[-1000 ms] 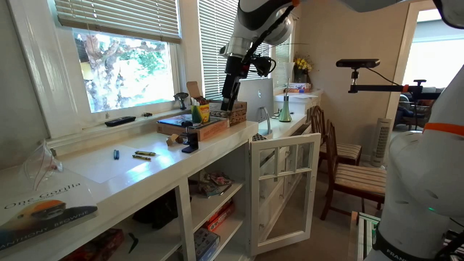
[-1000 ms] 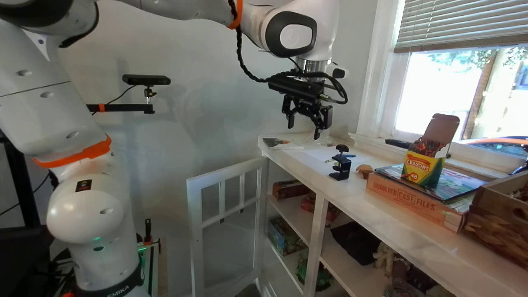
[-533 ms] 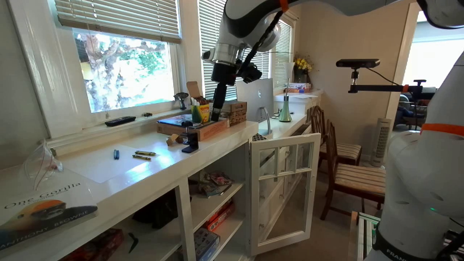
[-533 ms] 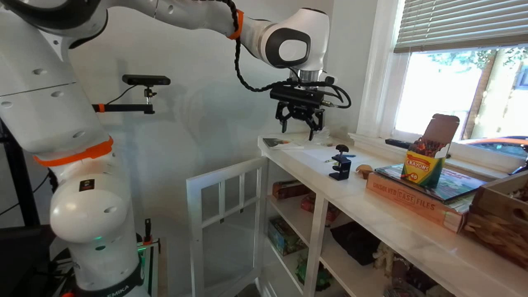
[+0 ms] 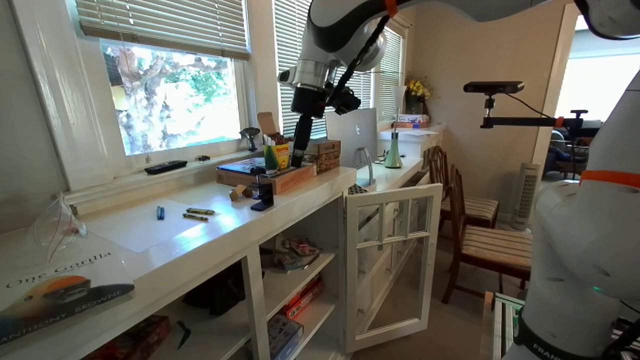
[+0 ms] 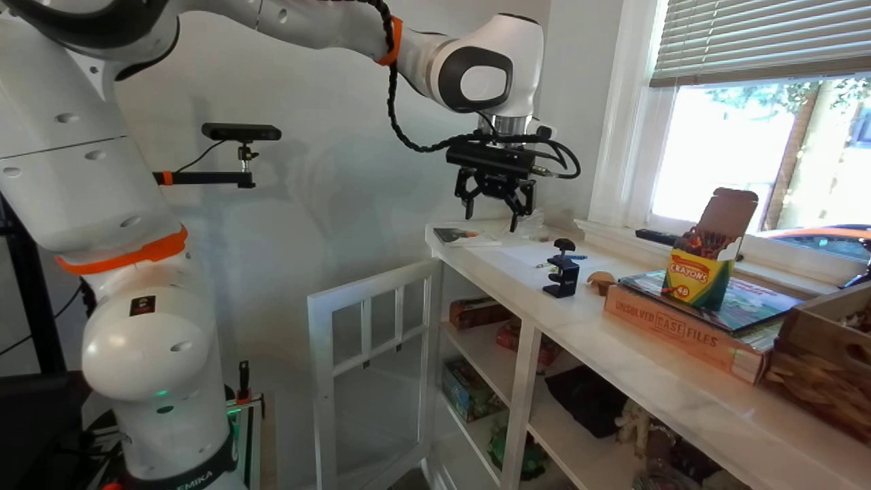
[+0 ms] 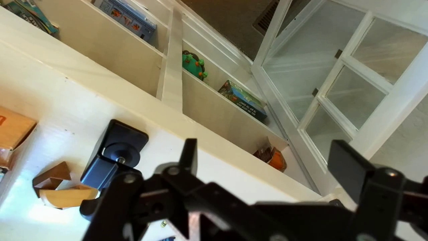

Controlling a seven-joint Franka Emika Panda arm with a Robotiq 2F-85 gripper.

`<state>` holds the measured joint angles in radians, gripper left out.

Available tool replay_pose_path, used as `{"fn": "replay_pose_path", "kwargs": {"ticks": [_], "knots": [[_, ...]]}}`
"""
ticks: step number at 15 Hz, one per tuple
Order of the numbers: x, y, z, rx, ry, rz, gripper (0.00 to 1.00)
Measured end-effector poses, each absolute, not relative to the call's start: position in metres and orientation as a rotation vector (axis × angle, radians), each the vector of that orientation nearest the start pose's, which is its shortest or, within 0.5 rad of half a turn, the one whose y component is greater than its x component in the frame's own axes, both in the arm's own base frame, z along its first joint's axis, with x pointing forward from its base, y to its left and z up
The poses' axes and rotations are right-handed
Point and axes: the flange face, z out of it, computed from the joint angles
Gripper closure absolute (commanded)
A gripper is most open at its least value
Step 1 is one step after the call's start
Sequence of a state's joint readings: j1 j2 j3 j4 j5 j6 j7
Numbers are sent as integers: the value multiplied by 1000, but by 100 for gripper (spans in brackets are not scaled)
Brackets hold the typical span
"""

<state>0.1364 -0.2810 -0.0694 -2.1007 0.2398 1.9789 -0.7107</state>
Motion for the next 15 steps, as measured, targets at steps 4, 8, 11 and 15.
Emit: {"fn": "replay_pose_path", "kwargs": {"ticks": [4,8,11,15], "knots": [[493,44,554,-2806,-867,-347,0],[505,59,544,-2837,-765,-356,0],[514,76,537,-2840,-759,-341,0],[536,97,530,-2860,-738,-357,0]]}}
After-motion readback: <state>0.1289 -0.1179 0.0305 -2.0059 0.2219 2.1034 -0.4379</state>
